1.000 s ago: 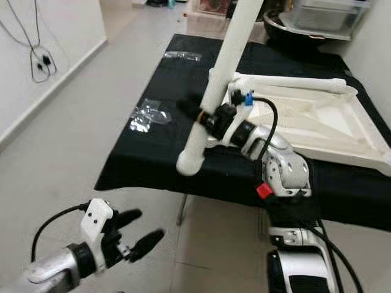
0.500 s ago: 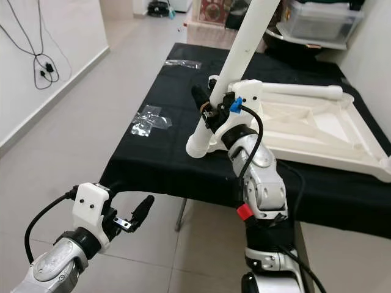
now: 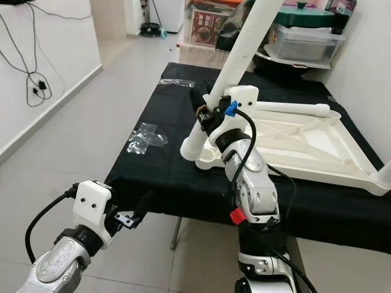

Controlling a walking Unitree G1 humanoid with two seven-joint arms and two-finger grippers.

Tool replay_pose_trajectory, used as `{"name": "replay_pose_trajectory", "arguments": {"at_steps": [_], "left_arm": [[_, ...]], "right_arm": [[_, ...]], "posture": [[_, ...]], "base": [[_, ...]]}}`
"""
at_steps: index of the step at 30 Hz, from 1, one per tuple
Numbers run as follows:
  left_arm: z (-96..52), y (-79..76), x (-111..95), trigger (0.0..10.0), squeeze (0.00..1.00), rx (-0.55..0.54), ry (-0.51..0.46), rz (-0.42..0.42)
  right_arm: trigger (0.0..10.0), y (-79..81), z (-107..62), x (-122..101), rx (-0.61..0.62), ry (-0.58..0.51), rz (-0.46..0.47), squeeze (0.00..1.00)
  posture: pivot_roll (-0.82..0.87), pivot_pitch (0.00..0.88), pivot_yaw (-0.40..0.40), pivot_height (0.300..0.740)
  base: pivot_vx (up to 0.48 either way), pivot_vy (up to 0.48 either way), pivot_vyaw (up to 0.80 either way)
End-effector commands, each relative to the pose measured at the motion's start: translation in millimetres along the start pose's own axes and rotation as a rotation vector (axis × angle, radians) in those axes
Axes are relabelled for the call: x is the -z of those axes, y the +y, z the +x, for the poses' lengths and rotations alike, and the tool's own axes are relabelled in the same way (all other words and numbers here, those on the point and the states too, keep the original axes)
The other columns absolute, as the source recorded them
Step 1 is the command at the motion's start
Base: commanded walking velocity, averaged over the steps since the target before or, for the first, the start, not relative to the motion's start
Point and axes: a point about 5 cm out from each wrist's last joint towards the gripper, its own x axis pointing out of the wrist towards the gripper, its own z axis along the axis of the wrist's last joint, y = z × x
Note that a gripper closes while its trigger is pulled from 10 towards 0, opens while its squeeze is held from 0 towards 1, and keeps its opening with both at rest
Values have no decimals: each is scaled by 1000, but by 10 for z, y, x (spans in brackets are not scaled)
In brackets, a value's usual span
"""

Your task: Building children table

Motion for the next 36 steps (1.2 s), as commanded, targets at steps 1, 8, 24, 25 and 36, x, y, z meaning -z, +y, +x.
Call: {"name": "replay_pose_trajectory", "arguments": {"at_steps": [1, 8, 24, 25, 36], "left_arm": [[-7, -69, 43, 10000, 0, 5, 20, -31], [-4, -135, 48, 10000, 0, 42, 21, -23], [-33, -88, 104, 10000, 0, 13, 54, -14], [-33, -88, 104, 10000, 0, 13, 54, -14], [-247, -73, 217, 10000, 0, 39, 121, -59]], "right_arm": [[10000, 13, 6, -48, 9, -28, -27, 0], [10000, -65, -2, -25, 51, -22, -28, 0], [10000, -182, 94, -158, 31, -42, -51, 0], [10000, -182, 94, -158, 31, -42, -51, 0], [10000, -71, 449, -70, -628, 199, -17, 0]], "posture": [[101, 16, -94, 740], [100, 20, -94, 740], [101, 13, -93, 740], [101, 13, -93, 740], [113, 81, -117, 740]], "base": [[394, 0, 0], [392, 0, 0], [49, 0, 0], [0, 0, 0], [0, 0, 0]]}}
